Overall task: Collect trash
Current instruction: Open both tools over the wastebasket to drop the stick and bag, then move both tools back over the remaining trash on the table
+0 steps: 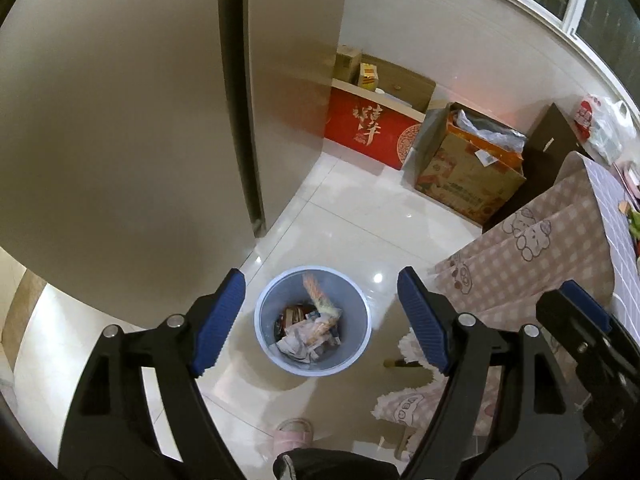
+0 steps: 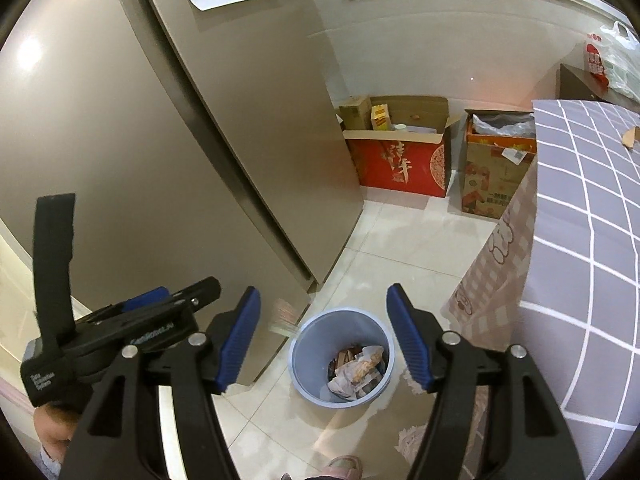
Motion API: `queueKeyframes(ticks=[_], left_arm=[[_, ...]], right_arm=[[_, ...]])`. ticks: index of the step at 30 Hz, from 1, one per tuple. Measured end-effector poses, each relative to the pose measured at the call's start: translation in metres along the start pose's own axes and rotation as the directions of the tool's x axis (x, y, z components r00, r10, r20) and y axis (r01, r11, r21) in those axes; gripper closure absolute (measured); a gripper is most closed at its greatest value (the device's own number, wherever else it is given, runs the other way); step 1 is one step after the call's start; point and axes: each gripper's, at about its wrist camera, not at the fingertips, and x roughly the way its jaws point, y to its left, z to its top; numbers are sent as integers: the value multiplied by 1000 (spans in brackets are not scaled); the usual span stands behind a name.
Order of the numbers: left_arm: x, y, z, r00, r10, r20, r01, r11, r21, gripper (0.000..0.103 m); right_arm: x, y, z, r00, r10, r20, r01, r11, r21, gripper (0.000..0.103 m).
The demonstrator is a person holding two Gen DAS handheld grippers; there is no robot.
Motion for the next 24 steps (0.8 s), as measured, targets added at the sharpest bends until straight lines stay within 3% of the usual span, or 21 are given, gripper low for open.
queueKeyframes(ticks=[8, 17, 24], left_arm=[[-13, -6, -1, 1000, -19, -2, 19, 1000, 6, 26], [-44, -26, -7, 998, -51, 35, 49, 998, 37, 26], [-82, -86, -2, 986, -142, 89, 129, 982, 141, 26]], right_arm=[[-7, 1, 1, 1000, -2, 0, 2, 1000, 5, 38], [-44, -5, 6, 999, -1, 49, 1, 1000, 3, 38], [-93, -36, 14, 994, -32, 100, 29, 999, 36, 38]])
